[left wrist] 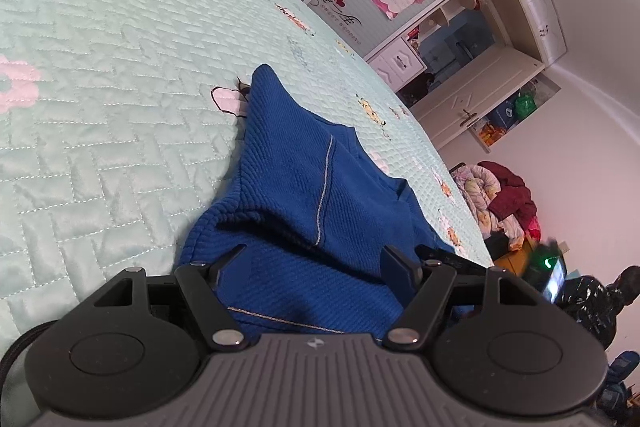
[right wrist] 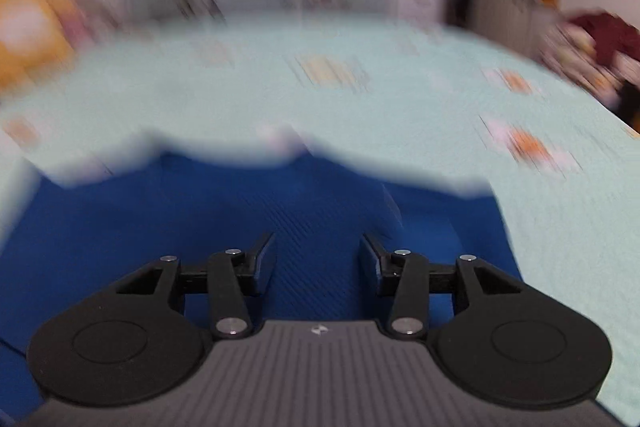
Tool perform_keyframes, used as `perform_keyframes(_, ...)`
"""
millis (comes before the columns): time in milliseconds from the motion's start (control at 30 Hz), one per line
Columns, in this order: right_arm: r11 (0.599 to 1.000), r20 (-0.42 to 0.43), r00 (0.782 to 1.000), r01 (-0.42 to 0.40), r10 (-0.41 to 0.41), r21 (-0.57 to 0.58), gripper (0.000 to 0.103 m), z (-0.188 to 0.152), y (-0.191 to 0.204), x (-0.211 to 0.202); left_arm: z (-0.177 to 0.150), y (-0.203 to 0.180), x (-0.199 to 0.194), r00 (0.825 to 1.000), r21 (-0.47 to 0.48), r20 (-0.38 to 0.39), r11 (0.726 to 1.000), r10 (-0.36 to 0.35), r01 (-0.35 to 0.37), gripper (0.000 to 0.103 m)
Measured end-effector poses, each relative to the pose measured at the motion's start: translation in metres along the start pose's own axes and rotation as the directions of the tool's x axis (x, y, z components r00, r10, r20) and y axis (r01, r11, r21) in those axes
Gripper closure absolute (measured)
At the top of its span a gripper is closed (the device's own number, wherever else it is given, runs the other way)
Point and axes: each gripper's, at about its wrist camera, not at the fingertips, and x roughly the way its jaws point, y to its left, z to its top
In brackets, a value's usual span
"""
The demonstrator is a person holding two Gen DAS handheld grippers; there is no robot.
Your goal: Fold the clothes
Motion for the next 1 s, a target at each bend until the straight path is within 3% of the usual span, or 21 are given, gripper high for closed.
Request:
perform_keyframes(100, 0.998, 0.062, 0.998, 0.013, -0.017, 0.058, 0.058, -0.002, 0.001, -0.019, 0.002, 0.001, -0.002, 1.000, -0.008, 0.006, 1.000, -0.007, 0.007, 0.029)
perform_keyframes(233, 0.991, 0.168, 0.978, -0.108, 0.121, -0.084, 0.056, 0.006, 0.050, -0.043, 0.003, 0.003, -0.004, 1.000, -0.017, 0.011, 1.000, -0.005, 0.005, 0.029)
perform_keyframes(300, 0.980, 0.147, 0.975, -0.151, 0.169, -0.130, 0.056, 0.012, 0.072, -0.034, 0.003, 0.003, -0.004, 1.000, -0.020, 0.010, 1.000, -0.002, 0.002, 0.029)
perform_keyframes(400, 0.965, 0.051, 0.997, -0.050, 0.065, -0.256, 0.055, 0.007, 0.095, -0.002, 0.003, 0.003, -0.004, 1.000, -0.017, 0.009, 1.000, -0.001, 0.002, 0.029)
perform_keyframes(467, 0.974, 0.030, 0.999, -0.006, 0.013, -0.226, 0.047, -0.002, 0.079, 0.009, 0.004, 0.004, -0.005, 1.000, -0.023, 0.008, 1.000, -0.008, 0.008, 0.029)
perform_keyframes(567, 0.998, 0.059, 0.996, -0.063, 0.065, -0.029, 0.047, 0.006, 0.051, -0.008, 0.004, 0.004, -0.005, 1.000, -0.027, 0.008, 1.000, -0.009, 0.009, 0.028)
perform_keyframes(600, 0.996, 0.099, 0.991, -0.086, 0.087, -0.015, 0.047, 0.004, 0.046, -0.015, 0.004, 0.004, -0.005, 1.000, -0.026, 0.008, 1.000, -0.007, 0.008, 0.028)
perform_keyframes(700, 0.992, 0.137, 0.983, -0.117, 0.124, -0.058, 0.047, 0.010, 0.052, -0.015, 0.003, 0.003, -0.003, 1.000, -0.017, 0.007, 1.000, 0.001, 0.000, 0.028)
perform_keyframes(800, 0.992, -0.043, 0.993, -0.112, 0.109, -0.065, 0.047, 0.008, 0.053, 0.019, 0.002, 0.002, -0.002, 1.000, -0.008, 0.005, 1.000, 0.007, -0.007, 0.028)
perform_keyframes(867, 0.995, 0.017, 0.995, -0.097, 0.097, 0.006, 0.051, 0.015, 0.048, 0.011, 0.002, 0.002, -0.001, 1.000, -0.007, 0.004, 1.000, 0.008, -0.008, 0.028)
perform_keyframes(933, 0.990, 0.116, 0.984, -0.138, 0.134, 0.032, 0.051, 0.018, 0.045, -0.009, 0.003, 0.003, 0.000, 1.000, -0.012, 0.002, 1.000, 0.005, -0.005, 0.028)
perform_keyframes(1000, 0.998, 0.083, 0.995, -0.054, 0.057, -0.031, 0.052, 0.018, 0.049, 0.001, 0.003, 0.003, 0.000, 1.000, -0.010, 0.000, 1.000, 0.003, -0.003, 0.028)
